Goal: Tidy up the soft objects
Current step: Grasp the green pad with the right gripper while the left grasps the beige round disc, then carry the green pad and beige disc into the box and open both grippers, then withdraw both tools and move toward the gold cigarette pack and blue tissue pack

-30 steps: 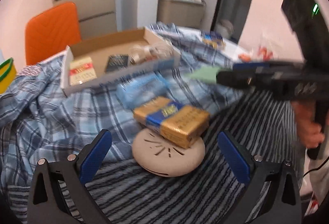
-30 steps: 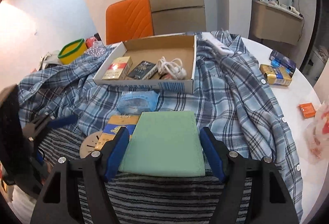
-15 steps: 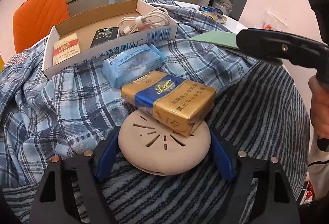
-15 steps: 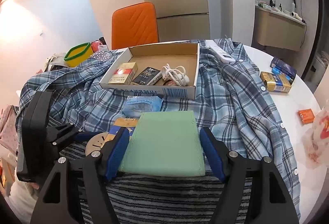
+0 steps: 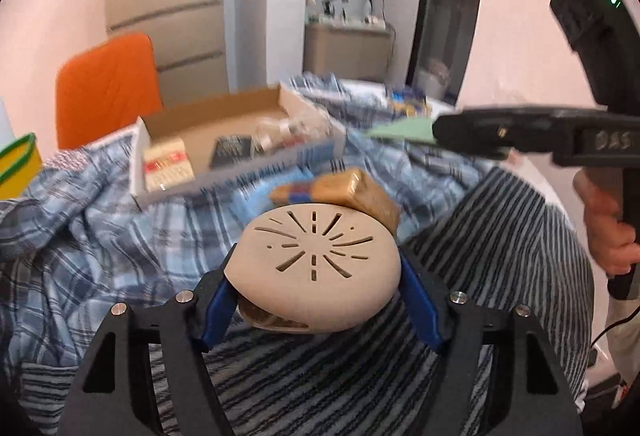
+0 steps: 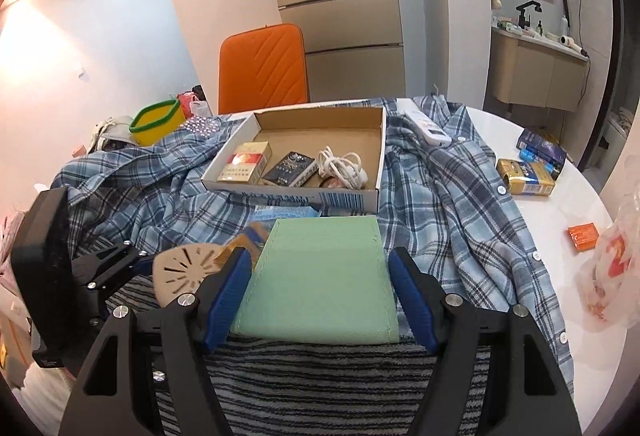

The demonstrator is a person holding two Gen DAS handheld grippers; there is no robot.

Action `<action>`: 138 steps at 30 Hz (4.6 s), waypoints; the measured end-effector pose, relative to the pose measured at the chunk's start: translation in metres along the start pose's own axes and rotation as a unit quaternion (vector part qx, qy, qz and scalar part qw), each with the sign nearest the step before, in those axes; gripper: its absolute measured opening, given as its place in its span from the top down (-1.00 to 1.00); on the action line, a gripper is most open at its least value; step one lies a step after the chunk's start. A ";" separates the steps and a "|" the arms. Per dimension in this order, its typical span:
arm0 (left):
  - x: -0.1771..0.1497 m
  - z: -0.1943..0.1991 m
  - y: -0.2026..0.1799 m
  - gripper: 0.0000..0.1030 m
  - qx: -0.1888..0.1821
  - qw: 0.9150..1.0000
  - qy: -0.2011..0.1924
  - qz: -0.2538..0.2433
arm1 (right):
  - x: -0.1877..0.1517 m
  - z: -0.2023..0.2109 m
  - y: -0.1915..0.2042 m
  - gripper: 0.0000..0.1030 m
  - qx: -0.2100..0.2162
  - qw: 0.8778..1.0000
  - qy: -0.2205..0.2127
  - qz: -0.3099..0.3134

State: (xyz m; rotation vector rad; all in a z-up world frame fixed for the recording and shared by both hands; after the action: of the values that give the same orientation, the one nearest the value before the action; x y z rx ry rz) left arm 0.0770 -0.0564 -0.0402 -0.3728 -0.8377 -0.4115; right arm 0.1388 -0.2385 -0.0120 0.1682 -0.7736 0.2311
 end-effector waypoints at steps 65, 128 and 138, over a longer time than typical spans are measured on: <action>0.107 -0.044 0.113 -0.47 0.169 0.970 -0.162 0.070 | 0.101 -0.134 0.015 -0.42 -0.068 0.988 -0.140 0.023; 0.078 0.085 0.013 -0.99 0.176 0.943 -0.283 0.018 | 0.064 0.023 0.013 -0.73 -0.052 0.968 -0.247 0.000; 0.038 0.090 0.009 -0.99 0.194 0.941 -0.277 0.011 | 0.028 0.054 0.025 -1.00 -0.083 0.954 -0.288 -0.014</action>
State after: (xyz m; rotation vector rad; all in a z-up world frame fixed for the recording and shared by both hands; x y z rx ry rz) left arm 0.0472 -0.0139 0.0429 -0.1254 -1.4352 -0.1065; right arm 0.1158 -0.2234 0.0475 0.0861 -1.3656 0.0865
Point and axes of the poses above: each gripper's, at about its wrist camera, not at the fingertips, and z roughly against the way its jaws point, y to its left, x to its top, the point moved 1 cm from there along -z, roughly the way its jaws point, and after that the axes turned 7 degrees about -x, right-handed, at the moved point
